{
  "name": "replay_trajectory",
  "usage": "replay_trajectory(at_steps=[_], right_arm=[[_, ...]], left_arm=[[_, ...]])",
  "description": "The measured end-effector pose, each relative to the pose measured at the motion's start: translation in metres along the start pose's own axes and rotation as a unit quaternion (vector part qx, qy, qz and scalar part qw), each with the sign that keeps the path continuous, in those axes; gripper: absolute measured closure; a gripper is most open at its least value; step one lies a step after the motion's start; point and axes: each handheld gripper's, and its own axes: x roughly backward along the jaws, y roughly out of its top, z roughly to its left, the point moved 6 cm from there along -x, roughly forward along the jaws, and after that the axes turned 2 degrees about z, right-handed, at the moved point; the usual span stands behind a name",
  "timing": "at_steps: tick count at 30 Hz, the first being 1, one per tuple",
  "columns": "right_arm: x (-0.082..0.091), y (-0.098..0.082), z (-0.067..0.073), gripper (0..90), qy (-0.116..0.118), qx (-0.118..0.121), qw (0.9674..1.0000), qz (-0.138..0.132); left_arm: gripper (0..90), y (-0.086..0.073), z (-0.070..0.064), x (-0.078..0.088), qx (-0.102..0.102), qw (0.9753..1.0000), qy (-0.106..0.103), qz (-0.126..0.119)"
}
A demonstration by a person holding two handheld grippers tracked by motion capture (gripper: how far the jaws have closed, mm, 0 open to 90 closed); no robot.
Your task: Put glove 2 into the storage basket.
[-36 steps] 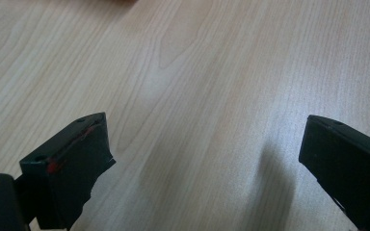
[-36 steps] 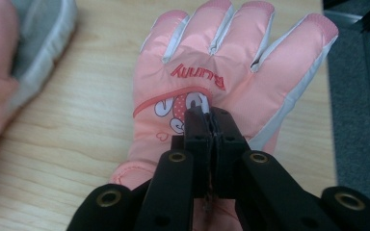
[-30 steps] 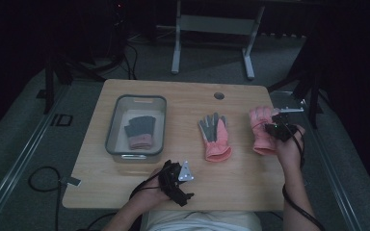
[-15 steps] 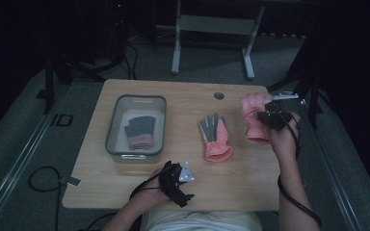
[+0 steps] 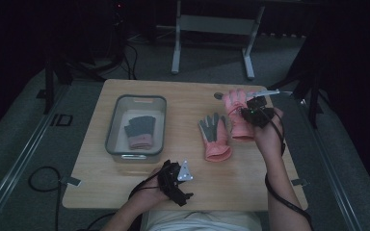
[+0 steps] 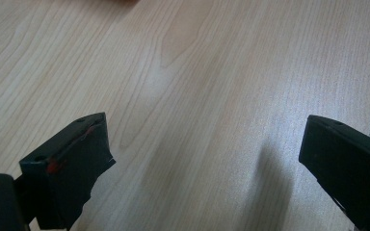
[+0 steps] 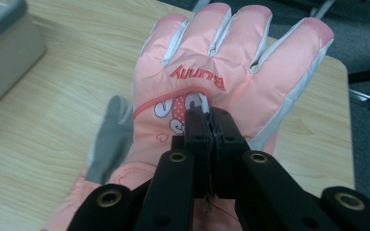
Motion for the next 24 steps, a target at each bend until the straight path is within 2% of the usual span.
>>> replay_trajectory(at_steps=[12,17,19,24], right_arm=[[0.004,0.009,0.048,87.3,0.03,0.018,0.9993,-0.014],[-0.004,0.006,0.065,87.3,0.036,0.029,0.9989,-0.007],[-0.01,0.005,0.069,87.3,0.036,0.033,0.9988,-0.001],[-0.024,-0.005,0.071,87.3,0.036,0.02,0.999,0.017]], left_arm=[[3.4,0.001,0.0,0.002,-0.001,1.0,0.003,-0.002],[3.4,0.0,0.0,0.003,-0.003,1.0,0.003,-0.003],[3.4,0.0,0.001,0.003,-0.003,1.0,0.005,-0.003],[3.4,0.0,0.001,0.004,-0.002,1.0,0.006,-0.002]])
